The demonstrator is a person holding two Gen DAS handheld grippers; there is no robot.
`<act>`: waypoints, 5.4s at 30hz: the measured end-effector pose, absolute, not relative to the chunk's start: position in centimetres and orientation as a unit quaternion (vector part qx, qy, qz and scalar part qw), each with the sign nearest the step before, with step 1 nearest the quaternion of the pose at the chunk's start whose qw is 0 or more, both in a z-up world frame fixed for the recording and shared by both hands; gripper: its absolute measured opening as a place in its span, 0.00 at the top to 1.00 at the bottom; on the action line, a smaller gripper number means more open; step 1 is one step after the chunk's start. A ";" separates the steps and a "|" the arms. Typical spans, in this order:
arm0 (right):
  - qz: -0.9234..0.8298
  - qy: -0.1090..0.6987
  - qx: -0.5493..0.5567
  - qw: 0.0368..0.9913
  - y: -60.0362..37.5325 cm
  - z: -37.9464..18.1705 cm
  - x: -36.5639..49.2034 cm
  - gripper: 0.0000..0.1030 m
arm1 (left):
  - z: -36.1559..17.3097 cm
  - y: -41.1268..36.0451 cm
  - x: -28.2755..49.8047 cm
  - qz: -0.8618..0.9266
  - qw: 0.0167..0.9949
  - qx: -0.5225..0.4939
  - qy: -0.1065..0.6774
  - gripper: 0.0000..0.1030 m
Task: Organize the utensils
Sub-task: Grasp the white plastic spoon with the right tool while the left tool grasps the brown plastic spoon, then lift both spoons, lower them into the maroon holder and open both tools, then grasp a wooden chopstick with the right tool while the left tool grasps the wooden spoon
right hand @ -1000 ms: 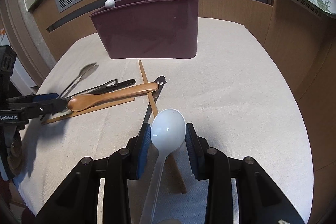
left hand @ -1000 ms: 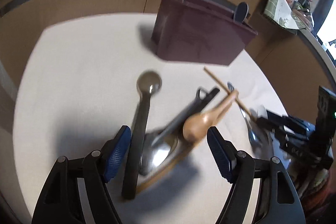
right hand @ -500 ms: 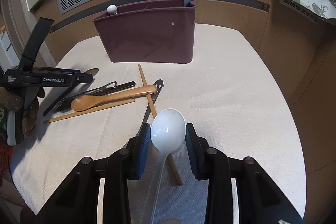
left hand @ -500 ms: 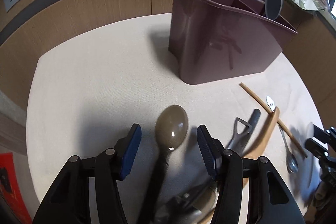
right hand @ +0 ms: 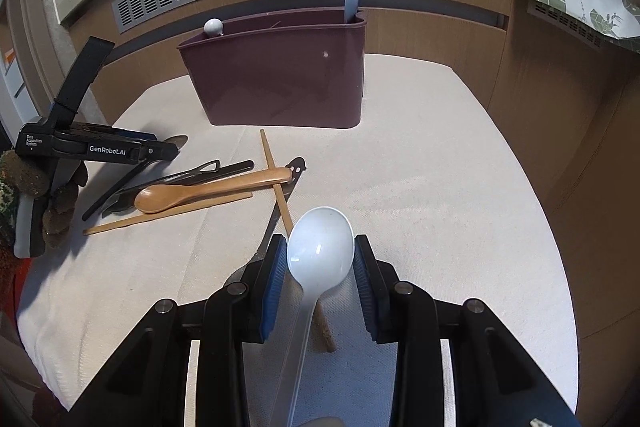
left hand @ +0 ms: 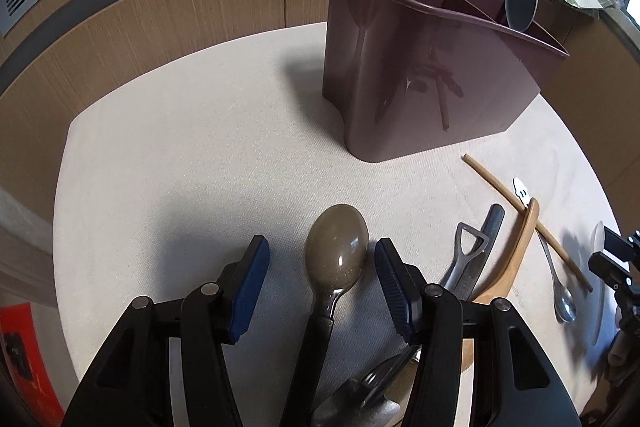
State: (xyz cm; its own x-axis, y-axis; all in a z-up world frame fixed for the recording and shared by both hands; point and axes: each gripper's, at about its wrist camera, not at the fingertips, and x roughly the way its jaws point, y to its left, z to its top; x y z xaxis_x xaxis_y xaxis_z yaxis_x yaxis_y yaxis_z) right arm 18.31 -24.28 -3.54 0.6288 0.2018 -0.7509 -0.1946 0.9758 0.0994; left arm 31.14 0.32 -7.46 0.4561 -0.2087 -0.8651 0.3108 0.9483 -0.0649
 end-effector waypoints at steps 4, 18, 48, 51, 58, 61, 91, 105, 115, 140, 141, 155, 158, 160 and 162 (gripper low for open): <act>0.109 0.418 0.005 0.902 -24.1 -3.6 18.4 0.70 | -7.4 0.5 31.4 -0.142 0.860 0.049 0.488 0.65; 0.108 0.418 0.008 0.902 -23.9 -3.7 18.7 0.70 | -5.7 2.9 29.4 -0.150 0.881 -0.026 0.448 0.67; 0.102 0.380 0.039 0.918 -25.4 -1.2 18.6 0.70 | 5.1 -0.5 19.9 -0.184 0.938 0.000 0.294 0.68; 0.104 0.381 0.038 0.918 -25.3 -1.1 18.6 0.70 | 5.2 -0.4 19.9 -0.181 0.939 -0.004 0.293 0.68; 0.101 0.374 0.033 0.921 -25.3 -0.7 18.8 0.70 | 5.9 -0.7 19.7 -0.186 0.941 -0.010 0.281 0.71; 0.102 0.371 0.031 0.922 -25.2 -0.6 18.8 0.70 | 6.0 -1.0 19.8 -0.189 0.941 -0.011 0.281 0.71; 0.121 0.083 0.002 0.989 -24.1 19.3 24.4 0.70 | 18.3 -1.9 26.5 -0.214 0.963 -0.057 0.152 0.72; 0.113 0.140 0.019 0.984 -22.1 10.6 34.6 0.70 | 10.4 -0.5 36.1 -0.231 0.931 -0.147 0.240 0.72; 0.125 0.216 0.047 0.967 -24.3 7.4 34.9 0.65 | 7.2 -0.3 35.6 -0.273 0.905 -0.191 0.265 0.46; 0.188 0.417 -0.066 0.887 -21.6 -5.0 22.4 0.73 | -4.2 4.2 18.1 -0.129 0.913 -0.086 0.376 0.28; 0.189 0.423 -0.068 0.884 -21.5 -5.4 22.6 0.78 | -4.3 4.4 18.1 -0.129 0.912 -0.092 0.377 0.28; 0.155 0.445 -0.042 0.881 -22.0 -5.3 24.5 0.95 | -6.0 2.0 18.1 -0.170 0.891 -0.064 0.416 0.21; 0.136 0.443 -0.022 0.886 -24.0 -5.2 23.4 0.95 | -6.1 1.0 18.0 -0.181 0.887 -0.057 0.421 0.21; 0.126 0.444 -0.007 0.887 -25.3 -5.1 22.5 0.95 | -6.1 0.5 18.0 -0.186 0.884 -0.054 0.425 0.21; 0.115 0.443 0.002 0.889 -26.3 -5.1 21.6 0.95 | -6.0 0.1 18.1 -0.187 0.883 -0.053 0.426 0.21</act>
State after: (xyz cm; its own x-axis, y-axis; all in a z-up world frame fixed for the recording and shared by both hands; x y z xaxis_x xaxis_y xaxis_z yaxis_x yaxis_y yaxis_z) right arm 21.65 -26.32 -5.07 0.5803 0.2062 -0.7879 -0.2032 0.9735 0.1051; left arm 18.10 0.10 -6.02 0.5668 -0.3748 -0.7337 0.2843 0.9248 -0.2528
